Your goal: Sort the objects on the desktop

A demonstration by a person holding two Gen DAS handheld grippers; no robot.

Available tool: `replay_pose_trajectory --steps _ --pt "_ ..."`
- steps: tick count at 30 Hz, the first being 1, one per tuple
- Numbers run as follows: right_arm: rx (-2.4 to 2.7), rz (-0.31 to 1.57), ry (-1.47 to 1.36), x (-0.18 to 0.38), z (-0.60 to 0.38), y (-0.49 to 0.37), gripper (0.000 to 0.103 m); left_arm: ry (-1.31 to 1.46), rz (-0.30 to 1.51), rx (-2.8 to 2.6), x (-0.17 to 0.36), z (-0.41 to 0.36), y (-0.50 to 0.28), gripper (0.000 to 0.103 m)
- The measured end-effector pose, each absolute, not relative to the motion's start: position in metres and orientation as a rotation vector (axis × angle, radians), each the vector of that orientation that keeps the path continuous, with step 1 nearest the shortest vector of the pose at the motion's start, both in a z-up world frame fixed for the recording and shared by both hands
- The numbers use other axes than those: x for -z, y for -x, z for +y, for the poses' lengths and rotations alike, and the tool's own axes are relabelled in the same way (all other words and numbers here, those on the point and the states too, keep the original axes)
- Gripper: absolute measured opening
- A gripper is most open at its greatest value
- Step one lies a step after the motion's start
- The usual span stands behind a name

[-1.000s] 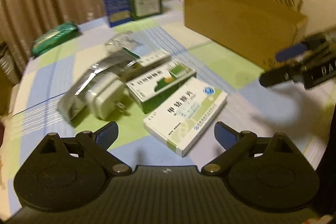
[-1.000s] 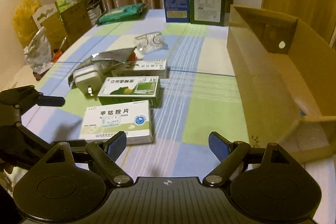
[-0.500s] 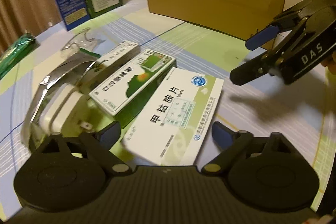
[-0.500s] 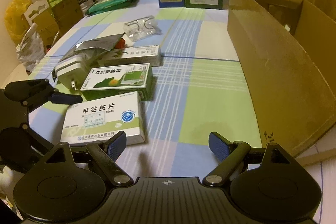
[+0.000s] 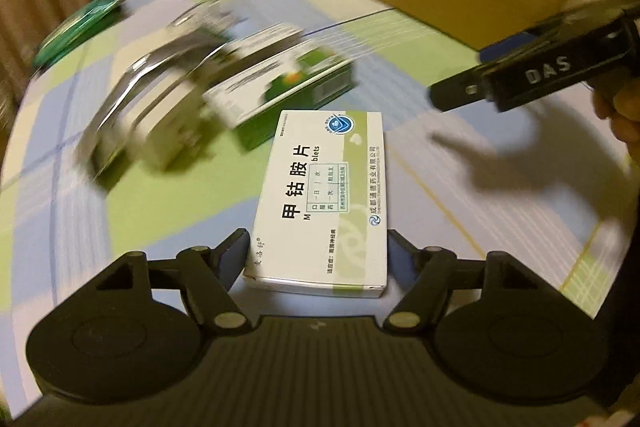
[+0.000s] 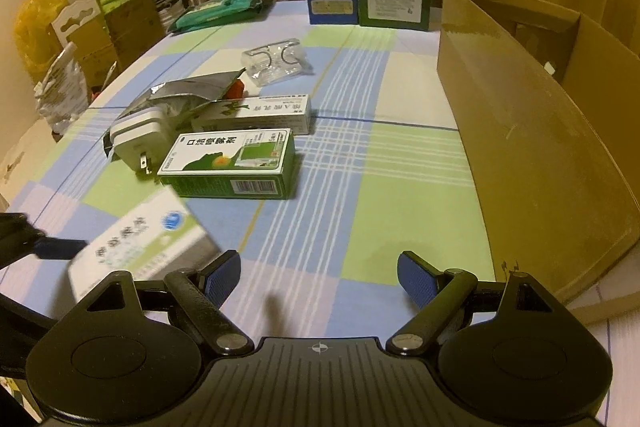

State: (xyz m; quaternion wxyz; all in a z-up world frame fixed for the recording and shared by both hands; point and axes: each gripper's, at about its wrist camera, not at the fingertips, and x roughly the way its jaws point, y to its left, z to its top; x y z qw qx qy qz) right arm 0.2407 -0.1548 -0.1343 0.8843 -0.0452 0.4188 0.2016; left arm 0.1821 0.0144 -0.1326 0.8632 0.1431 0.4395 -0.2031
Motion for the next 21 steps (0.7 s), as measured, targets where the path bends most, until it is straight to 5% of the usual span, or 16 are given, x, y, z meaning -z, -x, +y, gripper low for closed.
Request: replay_pose_trajectory --steps 21 --pt "-0.806 0.733 0.596 0.154 -0.061 -0.311 0.083 -0.082 0.912 0.109 0.138 0.048 -0.192 0.068"
